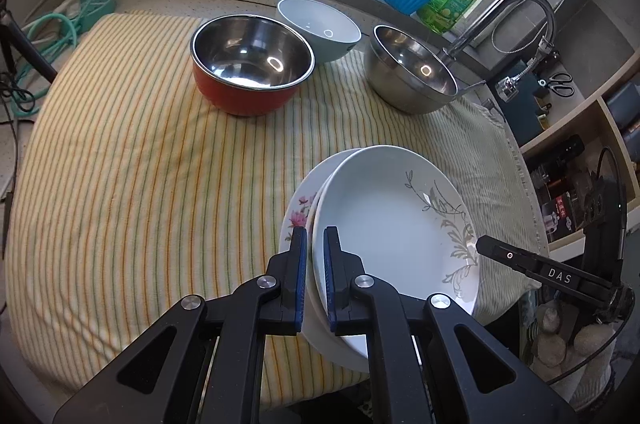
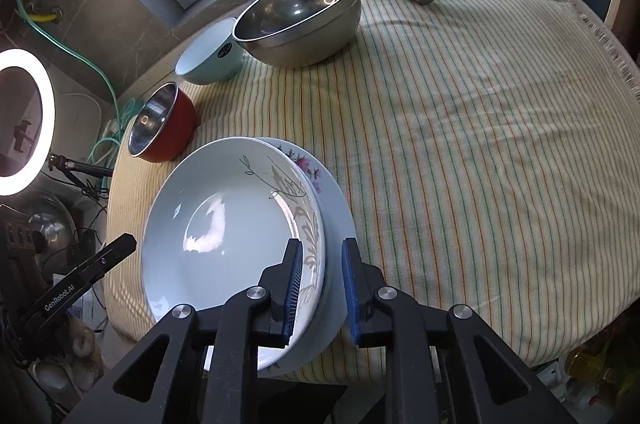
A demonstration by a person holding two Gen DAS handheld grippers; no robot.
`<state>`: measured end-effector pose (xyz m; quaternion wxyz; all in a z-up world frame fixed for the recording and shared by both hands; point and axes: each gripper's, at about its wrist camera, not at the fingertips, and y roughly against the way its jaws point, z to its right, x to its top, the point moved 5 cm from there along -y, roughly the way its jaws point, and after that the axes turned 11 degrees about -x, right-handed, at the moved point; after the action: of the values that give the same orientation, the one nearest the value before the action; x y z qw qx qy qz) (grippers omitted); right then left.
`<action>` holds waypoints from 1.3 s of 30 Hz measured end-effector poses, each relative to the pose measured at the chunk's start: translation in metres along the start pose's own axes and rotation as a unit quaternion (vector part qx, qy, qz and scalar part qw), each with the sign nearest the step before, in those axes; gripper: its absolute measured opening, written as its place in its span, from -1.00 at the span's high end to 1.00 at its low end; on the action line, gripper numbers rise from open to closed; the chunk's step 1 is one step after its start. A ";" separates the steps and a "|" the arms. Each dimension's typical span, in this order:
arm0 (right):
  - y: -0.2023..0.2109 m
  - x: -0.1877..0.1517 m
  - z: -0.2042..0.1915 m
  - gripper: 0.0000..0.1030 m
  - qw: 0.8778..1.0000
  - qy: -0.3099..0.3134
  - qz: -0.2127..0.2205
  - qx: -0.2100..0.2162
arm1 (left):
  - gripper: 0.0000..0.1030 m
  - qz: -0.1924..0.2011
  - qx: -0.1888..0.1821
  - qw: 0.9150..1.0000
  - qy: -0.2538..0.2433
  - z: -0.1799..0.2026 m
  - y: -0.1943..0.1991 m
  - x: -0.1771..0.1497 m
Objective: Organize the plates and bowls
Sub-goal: 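Open the left tool while the right tool opens, releasing the gold-leaf plate, then move both tools to the rim of the large steel bowl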
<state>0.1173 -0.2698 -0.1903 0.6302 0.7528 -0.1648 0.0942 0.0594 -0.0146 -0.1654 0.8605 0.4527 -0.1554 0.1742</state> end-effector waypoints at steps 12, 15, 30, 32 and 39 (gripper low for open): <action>0.026 0.030 0.012 0.57 0.999 0.018 0.046 -0.010 | 0.85 0.025 -0.005 1.000 0.006 0.019 0.005 0.024; 0.031 0.046 0.018 0.55 0.998 0.023 0.055 -0.011 | 0.85 0.032 -0.007 0.999 0.007 0.026 0.002 0.033; 0.028 0.134 0.041 0.42 0.995 0.051 0.085 0.000 | 0.81 0.050 -0.019 0.998 0.025 0.067 -0.035 0.080; 0.026 0.144 0.039 0.42 0.994 0.061 0.089 0.001 | 0.81 0.051 -0.018 0.998 0.030 0.069 -0.041 0.086; 0.011 0.175 0.031 0.42 0.991 0.093 0.092 0.006 | 0.81 0.052 -0.015 0.998 0.045 0.073 -0.062 0.105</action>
<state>0.2733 -0.3243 -0.1252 0.6272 0.7262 -0.1735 0.2218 0.1722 -0.0921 -0.1262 0.8629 0.4233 -0.1426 0.2363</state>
